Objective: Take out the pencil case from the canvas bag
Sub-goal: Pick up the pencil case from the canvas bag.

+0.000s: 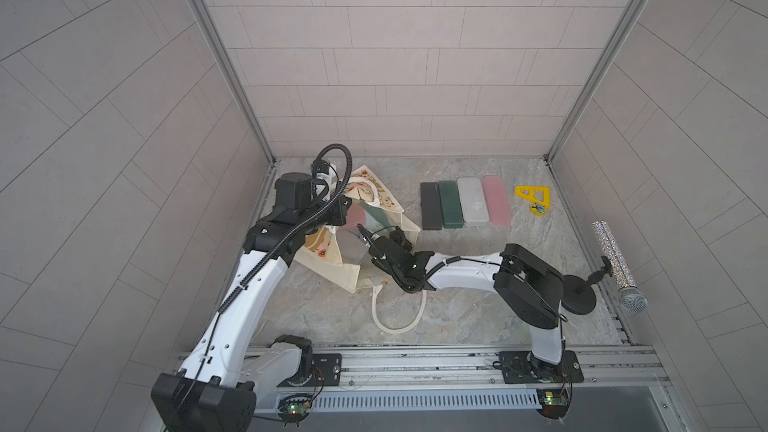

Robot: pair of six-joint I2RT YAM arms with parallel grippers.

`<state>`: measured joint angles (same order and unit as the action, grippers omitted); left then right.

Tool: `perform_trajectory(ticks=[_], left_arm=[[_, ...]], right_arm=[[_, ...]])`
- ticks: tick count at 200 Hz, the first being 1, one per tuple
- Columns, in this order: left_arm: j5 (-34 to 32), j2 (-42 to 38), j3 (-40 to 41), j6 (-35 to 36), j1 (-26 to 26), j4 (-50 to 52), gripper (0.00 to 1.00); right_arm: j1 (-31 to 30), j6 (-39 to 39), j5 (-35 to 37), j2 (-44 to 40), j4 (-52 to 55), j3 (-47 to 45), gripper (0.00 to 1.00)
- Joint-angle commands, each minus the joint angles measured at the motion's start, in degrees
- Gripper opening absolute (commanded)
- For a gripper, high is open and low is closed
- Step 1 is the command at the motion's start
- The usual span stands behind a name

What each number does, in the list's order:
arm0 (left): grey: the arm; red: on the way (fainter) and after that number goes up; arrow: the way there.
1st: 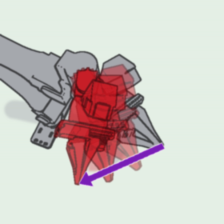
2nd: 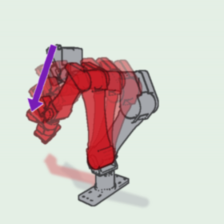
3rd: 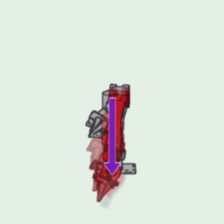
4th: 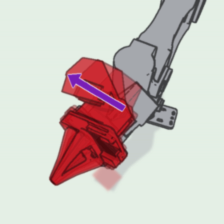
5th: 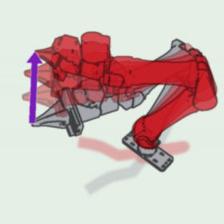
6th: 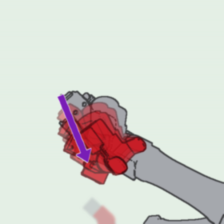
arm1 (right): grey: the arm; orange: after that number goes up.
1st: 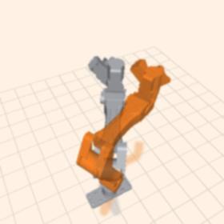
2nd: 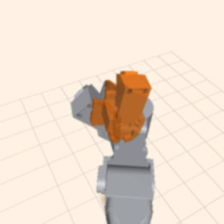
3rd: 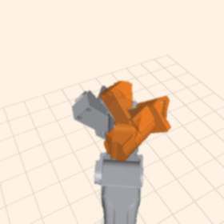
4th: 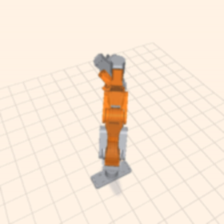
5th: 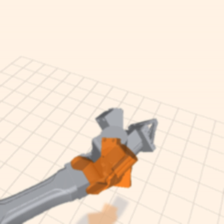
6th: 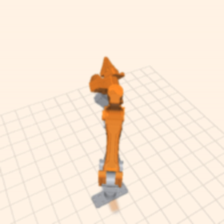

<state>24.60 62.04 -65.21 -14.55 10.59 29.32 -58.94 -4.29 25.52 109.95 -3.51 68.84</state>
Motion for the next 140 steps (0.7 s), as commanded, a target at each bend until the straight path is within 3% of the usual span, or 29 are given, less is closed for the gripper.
perform_trajectory(ticks=[1, 73, 140], left_arm=[[0.5, -1.1, -0.2, -0.6, -0.5, -3.5, 0.00], [-1.7, -0.8, -0.6, -0.5, -0.6, -2.2, 0.00], [-4.6, -0.8, -1.1, -0.4, -0.8, -0.9, 0.00]], right_arm=[[-0.3, 3.8, -1.8, -5.6, 1.6, -3.6, 0.60], [-2.0, 14.2, -7.9, -18.1, 9.0, -16.1, 0.60], [-4.5, 19.6, -11.4, -23.5, 15.0, -18.3, 0.60]])
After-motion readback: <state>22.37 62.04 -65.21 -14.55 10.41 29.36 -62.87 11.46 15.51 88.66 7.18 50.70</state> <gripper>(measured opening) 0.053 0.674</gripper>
